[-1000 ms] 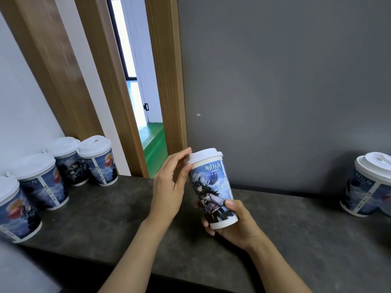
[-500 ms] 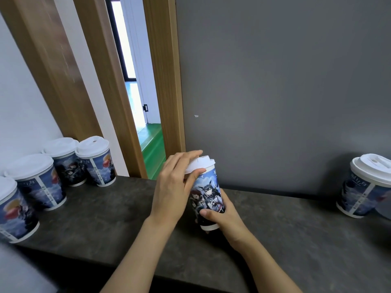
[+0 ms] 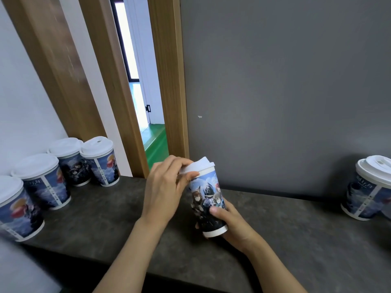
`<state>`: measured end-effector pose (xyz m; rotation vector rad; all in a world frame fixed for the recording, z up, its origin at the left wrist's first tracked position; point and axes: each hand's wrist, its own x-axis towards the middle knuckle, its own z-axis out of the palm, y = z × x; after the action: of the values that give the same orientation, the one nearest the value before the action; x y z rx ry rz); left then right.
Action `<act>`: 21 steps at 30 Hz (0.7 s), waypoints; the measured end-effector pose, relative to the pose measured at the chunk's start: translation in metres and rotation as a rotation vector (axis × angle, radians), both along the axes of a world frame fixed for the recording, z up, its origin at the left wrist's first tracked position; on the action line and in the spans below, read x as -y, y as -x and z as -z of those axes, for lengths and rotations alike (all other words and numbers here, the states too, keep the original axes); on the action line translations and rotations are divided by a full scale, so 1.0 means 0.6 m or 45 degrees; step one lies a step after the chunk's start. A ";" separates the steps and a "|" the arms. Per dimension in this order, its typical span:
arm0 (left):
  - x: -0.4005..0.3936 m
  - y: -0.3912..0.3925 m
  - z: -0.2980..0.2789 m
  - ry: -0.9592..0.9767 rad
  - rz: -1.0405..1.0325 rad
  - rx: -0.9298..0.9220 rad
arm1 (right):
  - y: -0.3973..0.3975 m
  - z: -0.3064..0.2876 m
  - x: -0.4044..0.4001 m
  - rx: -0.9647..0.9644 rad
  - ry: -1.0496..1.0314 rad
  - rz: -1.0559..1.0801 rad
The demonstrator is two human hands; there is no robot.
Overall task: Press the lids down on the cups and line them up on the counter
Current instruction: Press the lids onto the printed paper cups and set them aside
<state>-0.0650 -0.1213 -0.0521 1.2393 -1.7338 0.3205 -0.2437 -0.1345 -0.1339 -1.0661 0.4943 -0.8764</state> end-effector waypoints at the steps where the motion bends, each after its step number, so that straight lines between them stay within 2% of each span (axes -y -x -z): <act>1: -0.001 0.005 0.000 0.041 -0.042 0.062 | -0.001 0.002 0.002 -0.072 0.061 0.098; 3: -0.002 0.014 -0.002 0.043 -0.059 0.063 | 0.000 0.004 0.004 -0.178 0.153 0.228; 5: 0.000 0.014 -0.006 -0.049 0.028 -0.042 | 0.000 0.002 0.003 -0.147 0.166 0.252; 9: 0.002 0.003 -0.003 -0.164 0.270 -0.201 | 0.006 -0.010 -0.003 0.064 -0.004 0.130; 16: 0.001 -0.014 0.003 -0.181 0.256 -0.234 | 0.013 -0.010 0.001 0.114 -0.122 -0.102; 18: -0.001 -0.012 0.000 -0.168 0.168 -0.173 | 0.007 -0.006 0.002 0.061 -0.095 -0.009; 21: -0.008 0.003 -0.003 -0.101 0.012 -0.040 | 0.001 -0.002 0.002 -0.158 0.086 0.282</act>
<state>-0.0670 -0.1164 -0.0501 1.2857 -1.7394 0.2275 -0.2441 -0.1359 -0.1327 -1.1466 0.7005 -1.0315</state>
